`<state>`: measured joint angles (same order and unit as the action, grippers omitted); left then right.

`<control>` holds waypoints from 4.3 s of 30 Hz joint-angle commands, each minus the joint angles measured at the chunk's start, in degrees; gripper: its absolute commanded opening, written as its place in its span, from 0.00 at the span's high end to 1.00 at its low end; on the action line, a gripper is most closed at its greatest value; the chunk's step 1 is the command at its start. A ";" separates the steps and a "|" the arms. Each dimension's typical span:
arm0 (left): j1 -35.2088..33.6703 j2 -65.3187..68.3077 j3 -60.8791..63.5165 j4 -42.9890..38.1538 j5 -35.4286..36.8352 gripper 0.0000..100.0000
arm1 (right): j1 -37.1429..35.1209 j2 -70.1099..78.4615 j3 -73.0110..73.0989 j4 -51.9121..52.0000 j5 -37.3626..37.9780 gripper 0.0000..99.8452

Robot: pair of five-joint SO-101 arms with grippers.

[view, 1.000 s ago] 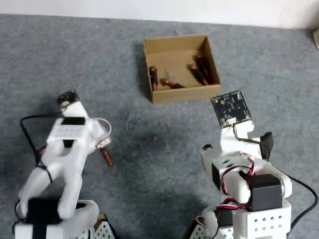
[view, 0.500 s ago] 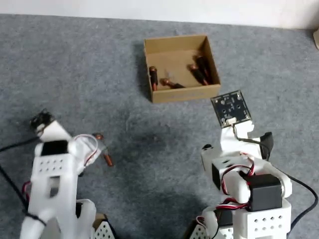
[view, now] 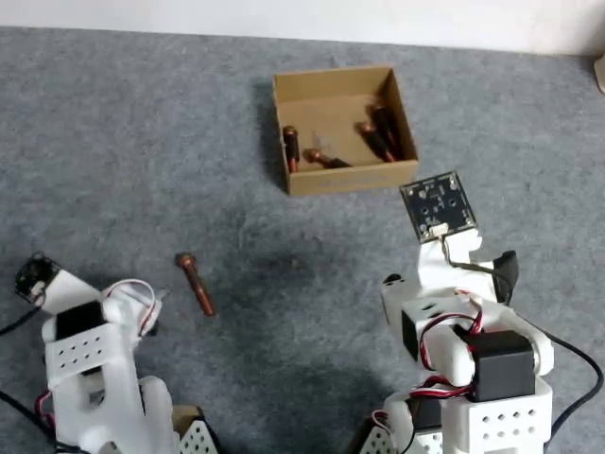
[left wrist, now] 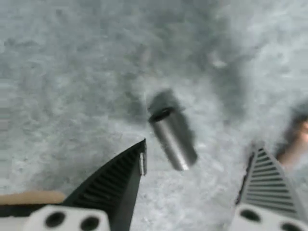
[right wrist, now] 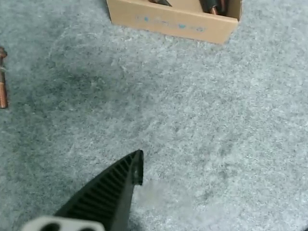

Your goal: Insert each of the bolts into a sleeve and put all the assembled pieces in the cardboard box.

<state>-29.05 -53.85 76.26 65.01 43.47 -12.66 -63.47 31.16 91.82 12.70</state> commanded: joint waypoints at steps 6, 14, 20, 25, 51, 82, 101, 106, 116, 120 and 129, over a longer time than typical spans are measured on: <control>0.92 -0.31 7.16 -9.76 0.44 0.69 | 0.57 -0.31 -0.22 -1.45 0.70 0.49; 1.27 -0.31 7.52 -11.08 0.44 0.74 | 0.57 -0.31 -0.22 -1.19 0.70 0.49; 1.36 -0.31 7.43 -12.57 0.26 0.99 | 0.57 -0.31 -0.22 -1.10 0.70 0.49; 2.59 -0.31 7.08 -12.40 0.09 1.00 | 0.57 -0.31 -0.22 -1.10 0.70 0.49; -10.42 -0.75 -12.79 -5.27 0.00 0.99 | -18.77 14.55 4.44 -12.26 -0.09 0.49; -38.02 -0.75 -21.58 -2.46 0.09 0.99 | -50.33 86.99 -35.47 -35.91 -28.04 0.49; -38.11 -0.75 -21.85 -0.79 0.00 0.99 | -47.69 97.63 -38.02 -43.91 -28.04 0.55; -38.11 -0.75 -21.85 -0.70 0.00 0.99 | -47.43 98.42 -38.02 -43.91 -27.78 0.87; -37.58 -0.75 -21.49 -0.79 0.00 0.99 | -46.81 98.42 -37.58 -43.47 -27.69 0.99; -36.62 -0.84 -22.02 -1.41 0.00 0.99 | -46.81 98.15 -38.02 -38.99 -27.52 0.99; -21.58 -0.84 -29.23 -1.67 -9.76 0.99 | -43.91 90.42 -38.81 -32.84 -23.21 0.99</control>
<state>-55.34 -53.85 52.97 64.13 40.40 -57.05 31.30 -7.16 56.13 -11.74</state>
